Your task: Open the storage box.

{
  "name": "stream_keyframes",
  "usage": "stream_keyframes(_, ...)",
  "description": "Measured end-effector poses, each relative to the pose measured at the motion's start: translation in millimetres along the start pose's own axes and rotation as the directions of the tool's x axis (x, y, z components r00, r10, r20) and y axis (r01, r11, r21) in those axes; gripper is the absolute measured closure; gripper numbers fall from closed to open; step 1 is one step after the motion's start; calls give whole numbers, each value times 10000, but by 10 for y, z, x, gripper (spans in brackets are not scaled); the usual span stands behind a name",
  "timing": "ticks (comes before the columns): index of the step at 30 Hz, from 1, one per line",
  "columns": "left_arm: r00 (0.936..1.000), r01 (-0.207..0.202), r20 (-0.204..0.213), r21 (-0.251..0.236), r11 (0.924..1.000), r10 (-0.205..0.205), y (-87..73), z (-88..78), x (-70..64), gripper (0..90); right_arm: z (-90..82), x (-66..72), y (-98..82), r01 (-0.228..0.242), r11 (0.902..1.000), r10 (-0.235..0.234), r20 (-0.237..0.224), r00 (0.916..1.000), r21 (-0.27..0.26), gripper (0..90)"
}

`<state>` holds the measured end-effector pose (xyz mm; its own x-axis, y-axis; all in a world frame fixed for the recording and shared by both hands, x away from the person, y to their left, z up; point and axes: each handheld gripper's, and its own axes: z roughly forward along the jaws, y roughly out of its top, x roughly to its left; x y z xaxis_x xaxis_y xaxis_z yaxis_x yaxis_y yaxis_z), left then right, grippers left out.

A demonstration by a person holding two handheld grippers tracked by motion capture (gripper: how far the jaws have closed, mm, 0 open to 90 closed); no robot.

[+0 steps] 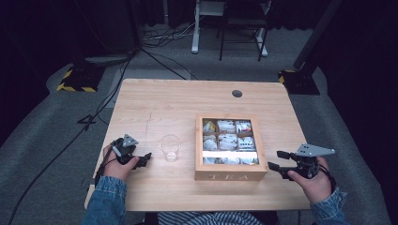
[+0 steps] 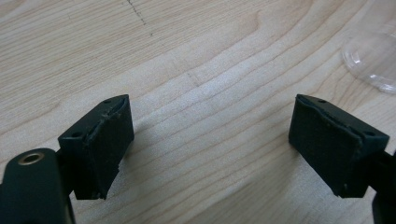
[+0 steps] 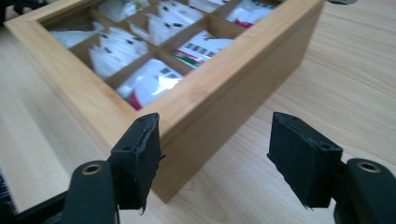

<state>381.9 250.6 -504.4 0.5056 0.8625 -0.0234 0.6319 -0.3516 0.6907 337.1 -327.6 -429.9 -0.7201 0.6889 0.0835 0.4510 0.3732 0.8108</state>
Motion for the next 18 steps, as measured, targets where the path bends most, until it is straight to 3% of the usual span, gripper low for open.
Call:
stream_keyframes(7, 10000, 0, 0, -3, 10000, 0, 0, 0, 0, 144, -1, 148, 34, 401, 9990, -392, -474, 9981, 172, 334)
stream_keyframes(18, 10000, 3, -1, -2, 10000, -3, 0, 0, 0, 144, 46, 247, 12, 597, 9971, -536, -1196, 9914, 479, 324)
